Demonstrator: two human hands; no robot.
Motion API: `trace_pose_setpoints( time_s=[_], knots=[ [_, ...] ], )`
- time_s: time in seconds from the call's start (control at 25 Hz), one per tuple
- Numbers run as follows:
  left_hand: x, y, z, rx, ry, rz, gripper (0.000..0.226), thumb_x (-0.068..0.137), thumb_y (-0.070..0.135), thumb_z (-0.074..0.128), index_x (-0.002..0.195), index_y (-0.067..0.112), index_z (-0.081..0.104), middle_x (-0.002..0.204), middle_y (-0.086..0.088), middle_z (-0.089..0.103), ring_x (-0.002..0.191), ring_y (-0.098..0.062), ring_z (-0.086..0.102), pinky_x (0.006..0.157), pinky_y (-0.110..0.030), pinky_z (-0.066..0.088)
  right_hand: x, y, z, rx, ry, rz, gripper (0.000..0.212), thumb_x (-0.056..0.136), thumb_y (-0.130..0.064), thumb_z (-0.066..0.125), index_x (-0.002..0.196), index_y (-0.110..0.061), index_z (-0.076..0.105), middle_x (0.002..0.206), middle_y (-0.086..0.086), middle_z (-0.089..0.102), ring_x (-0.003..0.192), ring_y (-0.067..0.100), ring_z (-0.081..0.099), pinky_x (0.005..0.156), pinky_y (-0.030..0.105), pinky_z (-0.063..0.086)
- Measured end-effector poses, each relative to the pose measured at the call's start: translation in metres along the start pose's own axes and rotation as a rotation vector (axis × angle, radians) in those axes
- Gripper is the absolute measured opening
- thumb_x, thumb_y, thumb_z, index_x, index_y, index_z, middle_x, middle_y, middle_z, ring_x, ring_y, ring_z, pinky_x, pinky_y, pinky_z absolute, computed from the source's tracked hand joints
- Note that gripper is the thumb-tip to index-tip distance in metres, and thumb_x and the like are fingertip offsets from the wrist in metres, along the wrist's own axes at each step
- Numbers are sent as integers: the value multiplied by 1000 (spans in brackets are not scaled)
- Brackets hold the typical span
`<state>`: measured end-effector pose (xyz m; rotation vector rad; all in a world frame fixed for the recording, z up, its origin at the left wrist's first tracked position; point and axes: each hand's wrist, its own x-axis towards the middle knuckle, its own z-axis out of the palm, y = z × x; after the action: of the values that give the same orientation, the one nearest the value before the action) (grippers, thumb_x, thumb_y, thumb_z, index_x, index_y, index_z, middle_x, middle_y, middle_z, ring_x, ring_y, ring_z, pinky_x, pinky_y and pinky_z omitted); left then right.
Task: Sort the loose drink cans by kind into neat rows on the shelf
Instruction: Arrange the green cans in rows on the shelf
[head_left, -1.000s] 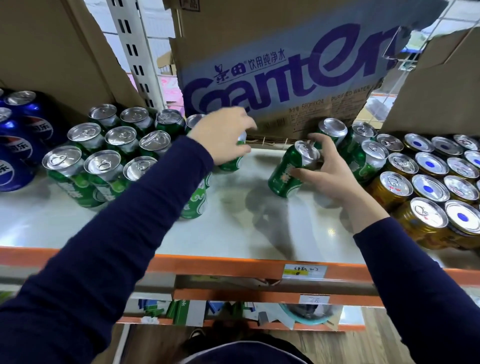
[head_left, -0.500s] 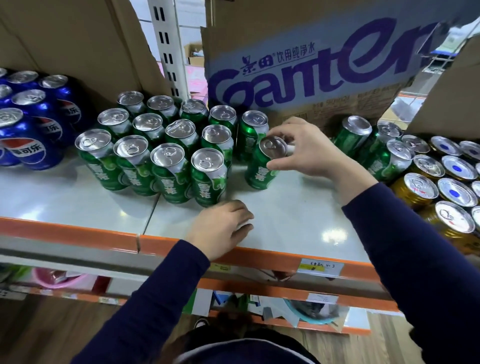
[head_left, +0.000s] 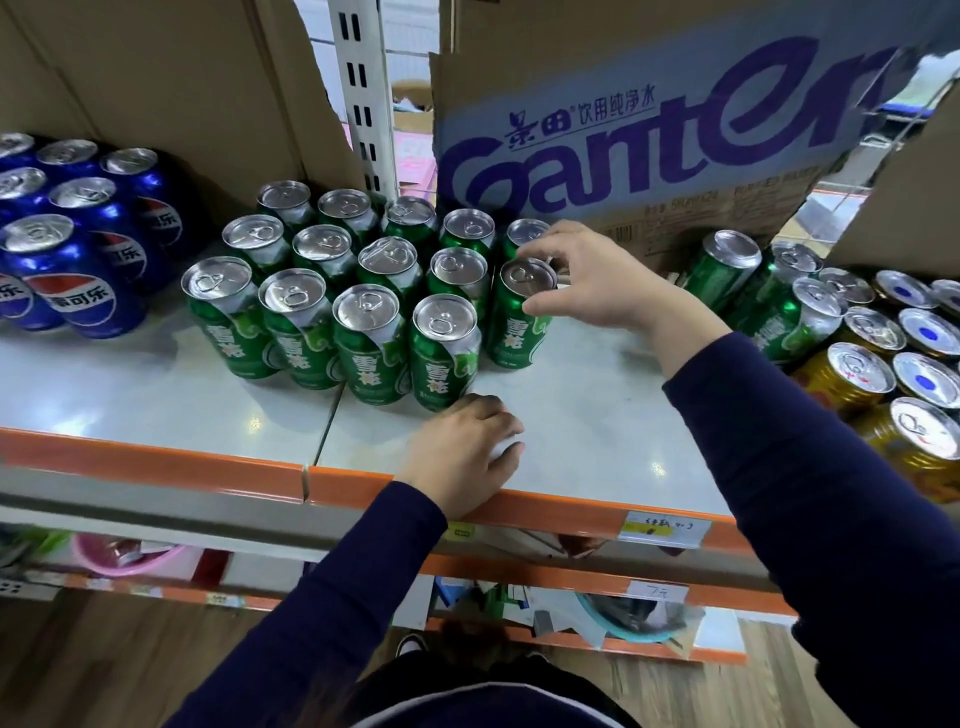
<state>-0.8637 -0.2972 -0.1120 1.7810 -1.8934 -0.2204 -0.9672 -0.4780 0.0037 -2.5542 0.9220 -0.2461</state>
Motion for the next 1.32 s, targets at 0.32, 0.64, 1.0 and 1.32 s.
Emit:
trace_pose_setpoints(
  time_s=[0.32, 0.64, 1.0, 1.32],
  knots=[
    [8, 12, 4, -3, -29, 78, 18, 81, 12, 69, 98, 13, 73, 95, -3, 69, 91, -26, 64, 72, -34, 53, -37, 16, 3, 98, 159, 93, 56, 85, -29, 71, 136, -14, 52, 128, 4, 53, 115, 17, 50, 97, 26, 40],
    [92, 66, 29, -114, -122, 182, 24, 88, 21, 63, 110, 13, 68, 106, -3, 66, 98, -24, 61, 82, -39, 50, -123, 140, -59, -307, 329, 565, 55, 84, -35, 69, 134, -17, 55, 129, 18, 52, 118, 39, 45, 98, 40, 37],
    [263, 112, 56, -47, -132, -43, 73, 87, 36, 67, 145, 9, 32, 144, -16, 41, 131, -30, 40, 104, -32, 33, -138, 172, -74, -183, 303, 397, 54, 78, -40, 72, 129, -30, 57, 118, 11, 57, 114, 29, 51, 94, 39, 43],
    [270, 112, 69, -173, -26, -116, 83, 59, 26, 86, 130, 18, 43, 124, -7, 49, 113, -26, 49, 86, -27, 37, -137, 193, -72, -62, 313, 349, 49, 81, -43, 68, 128, -38, 55, 113, 4, 54, 105, 23, 52, 86, 34, 44]
  ],
)
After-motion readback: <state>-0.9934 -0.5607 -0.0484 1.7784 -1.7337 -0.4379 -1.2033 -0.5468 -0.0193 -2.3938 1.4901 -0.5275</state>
